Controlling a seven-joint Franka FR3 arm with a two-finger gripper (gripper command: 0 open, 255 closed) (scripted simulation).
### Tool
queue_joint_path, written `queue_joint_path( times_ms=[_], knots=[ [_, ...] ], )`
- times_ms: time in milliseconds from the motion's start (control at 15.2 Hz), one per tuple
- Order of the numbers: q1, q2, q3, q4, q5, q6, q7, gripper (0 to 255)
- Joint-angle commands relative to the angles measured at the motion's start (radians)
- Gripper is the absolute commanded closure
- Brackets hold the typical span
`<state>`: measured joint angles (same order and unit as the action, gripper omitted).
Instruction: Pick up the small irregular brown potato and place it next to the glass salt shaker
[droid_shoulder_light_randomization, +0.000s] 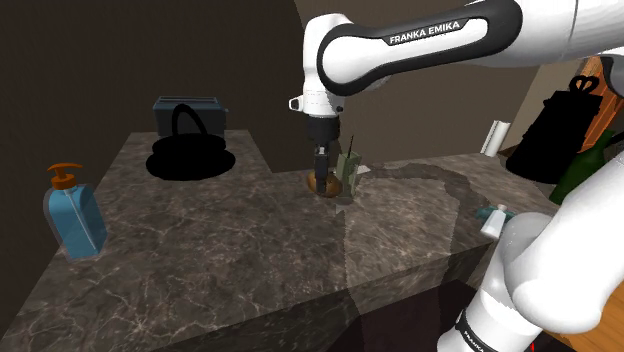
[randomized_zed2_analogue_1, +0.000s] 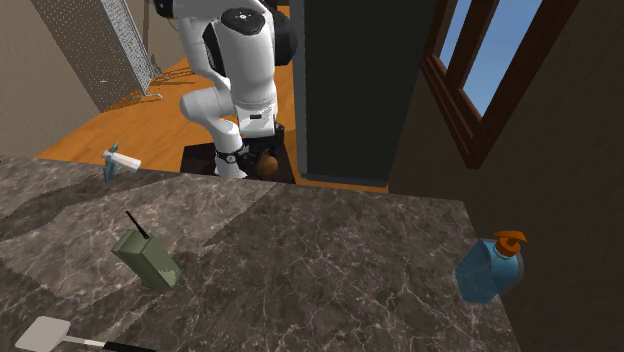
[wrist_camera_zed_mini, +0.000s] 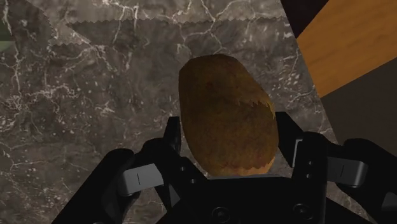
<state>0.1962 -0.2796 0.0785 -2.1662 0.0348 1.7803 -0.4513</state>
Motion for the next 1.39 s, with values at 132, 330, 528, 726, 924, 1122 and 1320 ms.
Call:
queue_joint_path(
  times_ms=[132, 330, 528, 726, 924, 1122, 1320],
  knots=[
    [-0.032, -0.108, -0.054, -0.102, -0.021, -0.007, -0.080, 255],
    [-0.059, -0.175, -0.099, -0.160, -0.047, -0.016, -0.141, 255],
    [-0.089, -0.235, -0.147, -0.207, -0.080, -0.028, -0.202, 255],
    [-0.122, -0.288, -0.197, -0.245, -0.118, -0.040, -0.266, 255],
    [-0.157, -0.331, -0.249, -0.273, -0.160, -0.052, -0.332, 255],
    [-0.193, -0.365, -0.304, -0.290, -0.205, -0.062, -0.400, 255],
    [-0.229, -0.388, -0.361, -0.296, -0.252, -0.070, -0.470, 255]
  ],
)
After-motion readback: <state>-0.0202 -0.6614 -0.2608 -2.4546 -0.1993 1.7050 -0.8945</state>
